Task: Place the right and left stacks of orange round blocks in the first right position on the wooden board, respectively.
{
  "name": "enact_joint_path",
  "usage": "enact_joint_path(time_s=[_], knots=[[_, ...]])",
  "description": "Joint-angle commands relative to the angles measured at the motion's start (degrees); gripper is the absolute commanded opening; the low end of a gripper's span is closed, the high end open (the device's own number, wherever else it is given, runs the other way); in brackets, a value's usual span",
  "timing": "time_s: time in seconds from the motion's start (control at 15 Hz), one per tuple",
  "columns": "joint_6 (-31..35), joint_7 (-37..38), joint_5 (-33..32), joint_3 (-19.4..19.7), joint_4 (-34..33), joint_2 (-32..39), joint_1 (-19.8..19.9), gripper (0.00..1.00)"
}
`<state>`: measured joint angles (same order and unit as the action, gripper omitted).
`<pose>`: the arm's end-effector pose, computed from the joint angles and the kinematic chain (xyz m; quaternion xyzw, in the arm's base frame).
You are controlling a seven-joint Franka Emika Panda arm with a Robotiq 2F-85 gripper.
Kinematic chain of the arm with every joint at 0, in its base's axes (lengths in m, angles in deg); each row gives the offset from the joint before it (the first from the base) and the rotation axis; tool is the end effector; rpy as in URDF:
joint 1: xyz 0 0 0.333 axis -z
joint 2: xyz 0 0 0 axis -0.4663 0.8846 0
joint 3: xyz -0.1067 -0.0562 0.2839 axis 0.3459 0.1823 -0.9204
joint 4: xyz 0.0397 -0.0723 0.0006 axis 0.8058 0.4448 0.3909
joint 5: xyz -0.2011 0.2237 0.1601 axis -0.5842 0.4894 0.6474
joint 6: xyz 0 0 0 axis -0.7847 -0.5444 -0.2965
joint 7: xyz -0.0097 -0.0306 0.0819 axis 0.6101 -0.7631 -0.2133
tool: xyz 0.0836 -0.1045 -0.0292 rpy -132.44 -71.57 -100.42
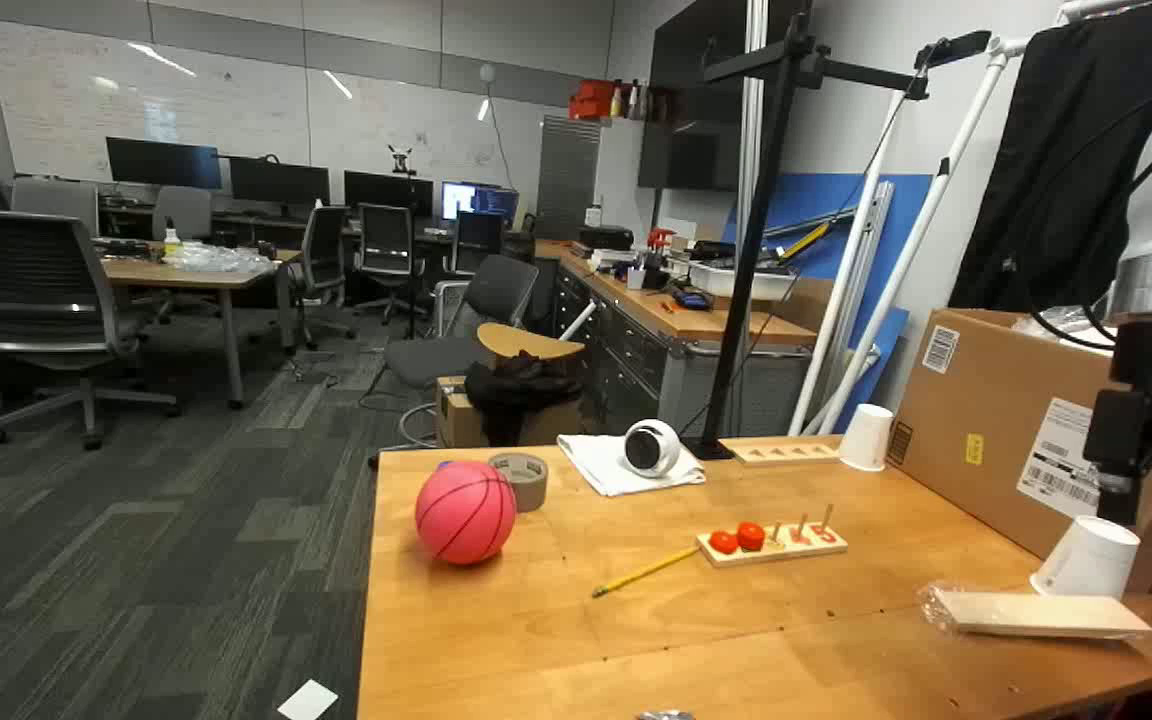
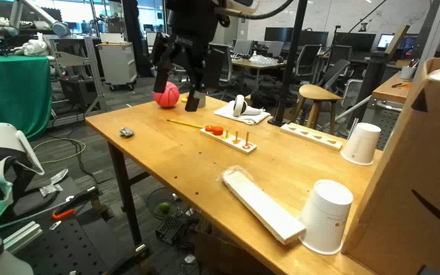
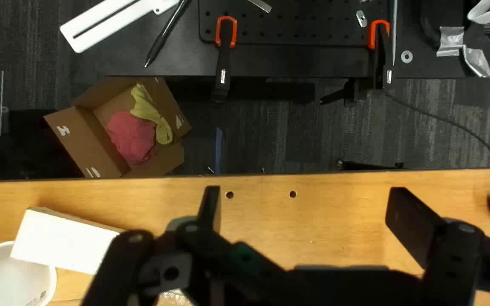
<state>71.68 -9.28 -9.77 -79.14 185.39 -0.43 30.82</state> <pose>0.3239 -0.0785 0.4140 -0.9900 -0.0191 0.1309 0.0485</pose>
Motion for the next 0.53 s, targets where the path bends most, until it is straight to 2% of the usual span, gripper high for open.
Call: enact_joint_path(time_s=[0.0, 0.47], knots=[[0.01, -0.19, 0.22, -0.6, -0.22, 0.06, 0.64, 1.0], [0.01, -0.19, 0.22, -0.59, -0.72, 0.0, 0.63, 1.0]])
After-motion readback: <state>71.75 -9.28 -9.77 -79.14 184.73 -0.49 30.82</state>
